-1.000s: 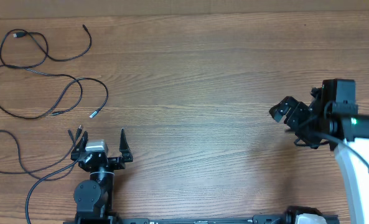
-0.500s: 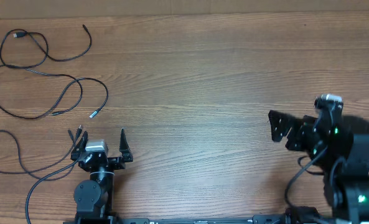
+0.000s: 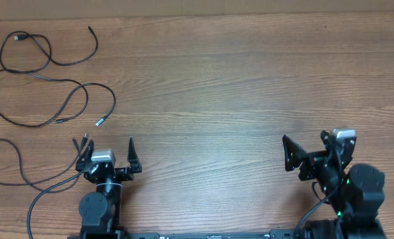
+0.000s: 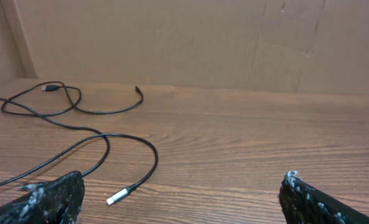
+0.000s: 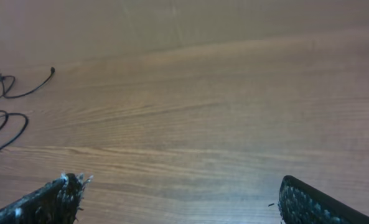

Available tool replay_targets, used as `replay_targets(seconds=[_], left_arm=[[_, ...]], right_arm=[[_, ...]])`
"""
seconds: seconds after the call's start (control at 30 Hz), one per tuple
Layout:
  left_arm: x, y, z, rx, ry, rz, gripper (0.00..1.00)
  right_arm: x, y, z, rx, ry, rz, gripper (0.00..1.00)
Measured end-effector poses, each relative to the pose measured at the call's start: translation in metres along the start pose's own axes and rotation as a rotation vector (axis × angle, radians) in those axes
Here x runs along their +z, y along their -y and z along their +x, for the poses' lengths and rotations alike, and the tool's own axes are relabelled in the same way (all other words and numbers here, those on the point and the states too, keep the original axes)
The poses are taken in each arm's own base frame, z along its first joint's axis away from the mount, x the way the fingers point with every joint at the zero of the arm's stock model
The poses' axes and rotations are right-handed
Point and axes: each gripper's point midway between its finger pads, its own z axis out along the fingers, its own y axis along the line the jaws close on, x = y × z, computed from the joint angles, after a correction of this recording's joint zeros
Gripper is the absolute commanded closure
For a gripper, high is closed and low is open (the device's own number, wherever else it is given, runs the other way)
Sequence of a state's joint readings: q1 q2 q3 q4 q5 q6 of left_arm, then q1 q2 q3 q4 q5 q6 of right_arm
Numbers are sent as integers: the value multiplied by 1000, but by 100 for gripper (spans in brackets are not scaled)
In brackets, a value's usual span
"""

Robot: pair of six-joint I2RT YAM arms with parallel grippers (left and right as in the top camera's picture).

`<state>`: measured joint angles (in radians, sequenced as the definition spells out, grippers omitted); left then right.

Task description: Untangle cables

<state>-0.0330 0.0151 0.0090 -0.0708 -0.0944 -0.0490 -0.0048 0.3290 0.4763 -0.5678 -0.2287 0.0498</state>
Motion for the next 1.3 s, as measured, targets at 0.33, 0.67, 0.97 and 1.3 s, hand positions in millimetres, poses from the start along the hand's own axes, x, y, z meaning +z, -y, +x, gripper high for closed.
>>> replay_targets(seconds=[0.33,0.67,0.97,1.3], left_arm=[[0,0,0,0,0,0,0],[0,0,0,0,0,0,1],[0,0,0,0,0,0,1],[0,0,0,0,0,0,0]], right_arm=[[6,3,9,-102,215,-21,0],[13,5,10,-142,359,-33,0],[21,11,18,-139,370,-14,0],[23,22,24,-95,347,36,0]])
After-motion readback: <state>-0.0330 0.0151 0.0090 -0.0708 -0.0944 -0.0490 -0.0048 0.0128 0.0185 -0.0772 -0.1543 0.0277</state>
